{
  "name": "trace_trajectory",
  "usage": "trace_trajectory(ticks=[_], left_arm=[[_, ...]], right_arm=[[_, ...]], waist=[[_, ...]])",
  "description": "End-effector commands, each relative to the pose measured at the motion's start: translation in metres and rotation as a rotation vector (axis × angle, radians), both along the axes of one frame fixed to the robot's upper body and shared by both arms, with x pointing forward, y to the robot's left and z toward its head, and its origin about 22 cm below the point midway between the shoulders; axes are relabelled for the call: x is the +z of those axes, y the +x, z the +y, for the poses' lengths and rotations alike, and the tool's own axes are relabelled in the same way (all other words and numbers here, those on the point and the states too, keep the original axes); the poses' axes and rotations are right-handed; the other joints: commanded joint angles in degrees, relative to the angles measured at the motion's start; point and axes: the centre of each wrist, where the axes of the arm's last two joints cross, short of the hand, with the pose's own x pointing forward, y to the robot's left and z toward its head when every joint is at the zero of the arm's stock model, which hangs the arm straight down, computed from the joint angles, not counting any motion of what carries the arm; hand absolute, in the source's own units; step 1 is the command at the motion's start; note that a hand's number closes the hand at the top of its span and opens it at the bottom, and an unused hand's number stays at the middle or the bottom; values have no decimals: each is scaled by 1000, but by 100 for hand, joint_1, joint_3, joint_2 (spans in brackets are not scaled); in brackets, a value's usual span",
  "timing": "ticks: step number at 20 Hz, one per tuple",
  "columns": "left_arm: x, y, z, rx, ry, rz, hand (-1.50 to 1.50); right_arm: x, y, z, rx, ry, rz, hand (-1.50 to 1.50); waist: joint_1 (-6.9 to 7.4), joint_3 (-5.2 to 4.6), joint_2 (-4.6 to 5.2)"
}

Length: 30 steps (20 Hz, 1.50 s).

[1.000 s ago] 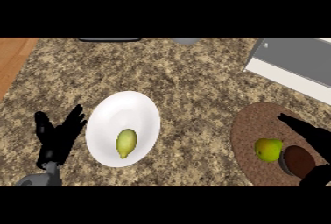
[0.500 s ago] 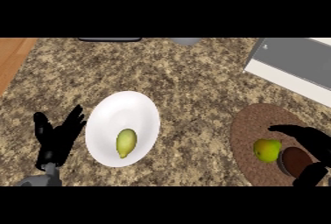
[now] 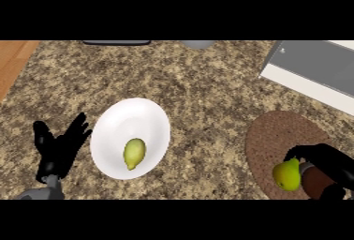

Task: Pick the cupcake from the placemat and place it in the tiered shelf

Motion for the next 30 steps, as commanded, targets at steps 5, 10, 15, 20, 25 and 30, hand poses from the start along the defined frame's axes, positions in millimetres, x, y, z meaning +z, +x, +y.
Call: trace_trajectory(ticks=[5,10,15,20,25,30], left_arm=[[-9,-10,-17,-21,-20,19,0],[-2,3,-9,-23,-2,15,0],[2,6,-2,-4,13,14,0],[-1,3,4,5,5,13,0],[13,5,-4,14,2,32,0],[-4,-3,11,1,5,17,0]], right_arm=[[4,19,45,-325,138,-31,150],[27,66,93,-735,245,-111,150],[108,81,146,-840,308,-387,150],[199,74,164,-941,256,-587,150],[262,55,153,-1017,223,-640,150],[309,66,129,-1067,222,-691,150]], waist=[[42,93,47],[115,86,77],[-25,87,23],[-46,83,9],[-28,99,19],[9,99,49]])
